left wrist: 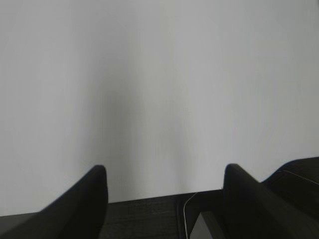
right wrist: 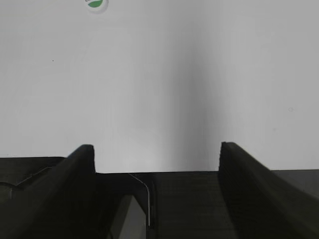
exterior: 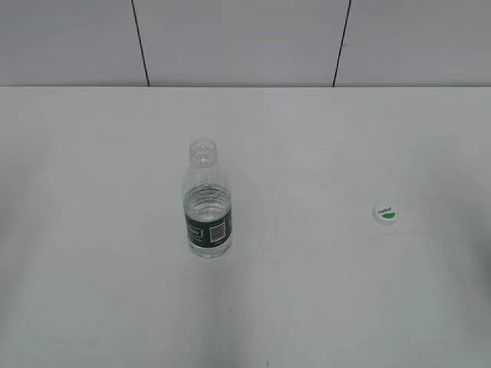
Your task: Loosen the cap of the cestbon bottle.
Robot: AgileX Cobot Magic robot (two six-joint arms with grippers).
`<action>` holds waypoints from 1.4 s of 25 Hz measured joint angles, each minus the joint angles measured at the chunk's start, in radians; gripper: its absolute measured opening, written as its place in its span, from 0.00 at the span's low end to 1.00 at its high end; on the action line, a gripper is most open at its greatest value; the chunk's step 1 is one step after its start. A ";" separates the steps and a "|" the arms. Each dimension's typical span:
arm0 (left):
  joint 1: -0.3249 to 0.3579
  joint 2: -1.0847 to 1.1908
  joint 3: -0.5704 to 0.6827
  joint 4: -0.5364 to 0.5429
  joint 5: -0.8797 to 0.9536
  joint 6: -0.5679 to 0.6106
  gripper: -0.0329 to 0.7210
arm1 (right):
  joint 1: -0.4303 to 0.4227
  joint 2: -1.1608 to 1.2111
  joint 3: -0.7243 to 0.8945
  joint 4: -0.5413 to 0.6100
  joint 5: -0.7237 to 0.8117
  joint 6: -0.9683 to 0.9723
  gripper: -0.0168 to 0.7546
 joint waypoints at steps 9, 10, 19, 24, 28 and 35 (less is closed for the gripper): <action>0.000 -0.303 0.139 -0.055 -0.027 0.000 0.63 | 0.000 -0.326 0.217 0.030 -0.016 -0.006 0.79; 0.000 -0.338 0.142 -0.056 -0.027 0.000 0.63 | 0.000 -0.357 0.231 0.030 -0.016 -0.007 0.79; 0.000 -0.629 0.147 -0.060 -0.028 0.000 0.63 | 0.000 -0.641 0.295 0.020 -0.012 -0.009 0.79; 0.000 -0.745 0.148 -0.061 -0.026 0.003 0.63 | 0.000 -0.819 0.317 0.010 -0.045 0.000 0.79; 0.000 -0.746 0.149 -0.067 -0.027 0.006 0.63 | 0.000 -0.866 0.321 -0.006 -0.052 0.018 0.79; 0.000 -0.746 0.149 -0.068 -0.027 0.007 0.63 | 0.000 -0.866 0.325 -0.008 -0.059 0.022 0.79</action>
